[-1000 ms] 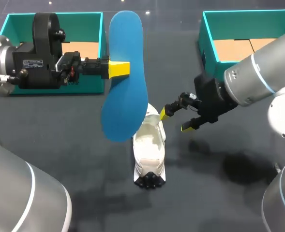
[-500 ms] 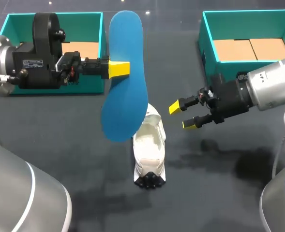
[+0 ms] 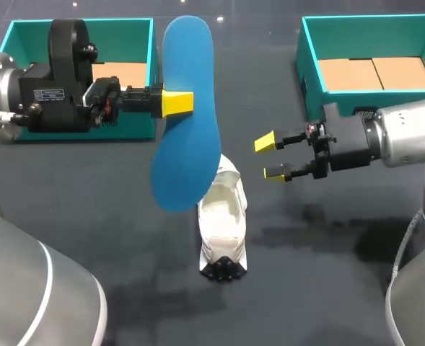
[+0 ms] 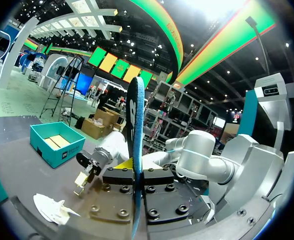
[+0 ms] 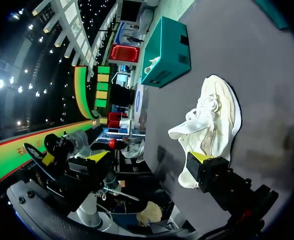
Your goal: Take the shoe out of the shoebox, open the shoe tongue, remove and reinsert the insole, then place the shoe into the shoebox
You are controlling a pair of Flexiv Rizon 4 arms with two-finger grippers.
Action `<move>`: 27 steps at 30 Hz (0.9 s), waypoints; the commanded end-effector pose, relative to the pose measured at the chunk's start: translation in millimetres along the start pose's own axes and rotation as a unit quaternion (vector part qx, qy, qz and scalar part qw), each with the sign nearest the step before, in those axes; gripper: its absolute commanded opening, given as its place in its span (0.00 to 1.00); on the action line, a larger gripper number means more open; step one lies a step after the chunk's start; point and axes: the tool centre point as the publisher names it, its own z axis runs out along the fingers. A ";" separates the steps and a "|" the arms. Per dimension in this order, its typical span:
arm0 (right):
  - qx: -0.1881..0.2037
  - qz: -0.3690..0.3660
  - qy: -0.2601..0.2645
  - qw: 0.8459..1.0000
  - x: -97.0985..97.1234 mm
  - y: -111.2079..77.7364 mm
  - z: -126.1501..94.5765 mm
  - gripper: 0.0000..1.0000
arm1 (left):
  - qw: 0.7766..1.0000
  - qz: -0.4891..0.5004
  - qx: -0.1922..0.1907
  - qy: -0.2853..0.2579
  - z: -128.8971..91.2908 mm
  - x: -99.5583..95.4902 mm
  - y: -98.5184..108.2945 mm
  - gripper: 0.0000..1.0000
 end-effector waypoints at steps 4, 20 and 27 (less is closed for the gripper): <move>0.006 0.009 0.029 1.000 10.0 -4.8 -4.5 1.00 | 1.000 0.000 0.001 0.000 1.7 -0.5 0.6 0.00; 0.018 0.027 0.073 0.997 27.2 0.5 -8.9 1.00 | 0.985 0.153 0.053 0.054 -1.4 -24.3 3.2 0.00; 0.017 0.033 0.100 0.994 31.5 0.9 -10.5 1.00 | 0.953 0.295 0.049 0.053 -4.7 -46.3 3.1 0.00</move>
